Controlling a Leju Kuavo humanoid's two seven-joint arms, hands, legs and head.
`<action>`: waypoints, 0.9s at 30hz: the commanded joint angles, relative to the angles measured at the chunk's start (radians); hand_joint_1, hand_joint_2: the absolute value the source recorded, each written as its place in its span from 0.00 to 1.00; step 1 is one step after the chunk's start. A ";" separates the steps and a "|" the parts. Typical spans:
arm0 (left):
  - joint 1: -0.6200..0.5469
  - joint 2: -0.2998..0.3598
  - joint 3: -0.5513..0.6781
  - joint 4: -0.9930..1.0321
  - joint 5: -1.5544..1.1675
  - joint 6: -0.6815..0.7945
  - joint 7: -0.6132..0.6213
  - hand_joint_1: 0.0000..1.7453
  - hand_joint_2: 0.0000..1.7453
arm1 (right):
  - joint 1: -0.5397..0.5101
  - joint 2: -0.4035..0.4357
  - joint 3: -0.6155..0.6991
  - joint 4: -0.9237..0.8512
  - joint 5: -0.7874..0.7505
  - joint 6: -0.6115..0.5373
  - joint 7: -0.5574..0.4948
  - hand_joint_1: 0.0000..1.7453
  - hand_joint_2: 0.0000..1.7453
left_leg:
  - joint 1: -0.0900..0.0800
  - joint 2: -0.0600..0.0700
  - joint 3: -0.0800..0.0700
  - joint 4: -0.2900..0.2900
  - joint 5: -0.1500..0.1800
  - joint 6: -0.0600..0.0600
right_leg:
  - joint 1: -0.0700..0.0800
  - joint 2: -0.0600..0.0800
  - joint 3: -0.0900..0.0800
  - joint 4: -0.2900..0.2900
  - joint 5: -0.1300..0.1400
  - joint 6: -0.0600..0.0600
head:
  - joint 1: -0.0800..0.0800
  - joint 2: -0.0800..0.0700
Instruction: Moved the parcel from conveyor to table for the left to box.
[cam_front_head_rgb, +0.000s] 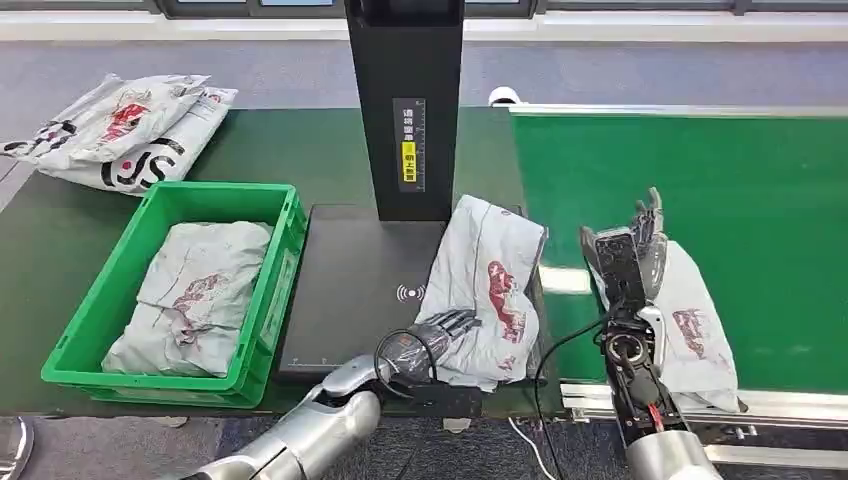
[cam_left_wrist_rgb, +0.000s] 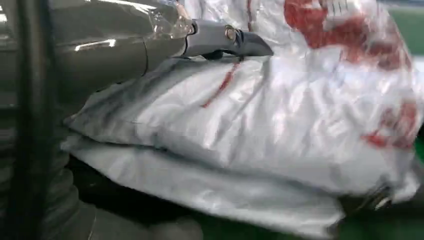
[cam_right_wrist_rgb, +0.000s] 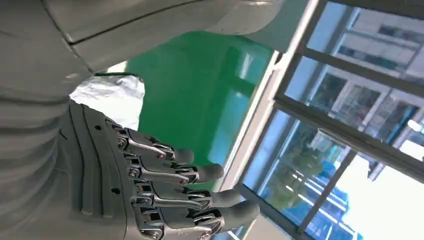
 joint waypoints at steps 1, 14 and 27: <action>-0.076 0.069 -0.148 0.149 -0.036 -0.177 0.009 1.00 1.00 | -0.080 0.034 -0.037 0.143 0.004 0.005 0.003 0.00 1.00 | 0.000 0.005 0.005 -0.002 0.000 0.000 | 0.001 0.003 0.005 -0.003 0.001 0.000 | 0.000 0.000; -0.156 0.018 0.129 0.043 0.164 -0.035 -0.080 1.00 1.00 | -0.014 0.035 -0.104 0.025 0.044 0.024 0.036 0.00 1.00 | 0.001 0.000 0.010 0.000 0.001 0.003 | 0.000 -0.001 0.010 -0.001 0.001 0.003 | 0.000 0.000; -0.137 0.048 0.259 -0.218 0.301 0.016 -0.115 1.00 1.00 | -0.005 0.032 -0.113 0.041 0.025 0.027 -0.007 0.00 1.00 | 0.000 0.001 0.006 0.000 0.002 0.003 | -0.001 0.000 0.006 -0.001 0.002 0.002 | 0.000 0.000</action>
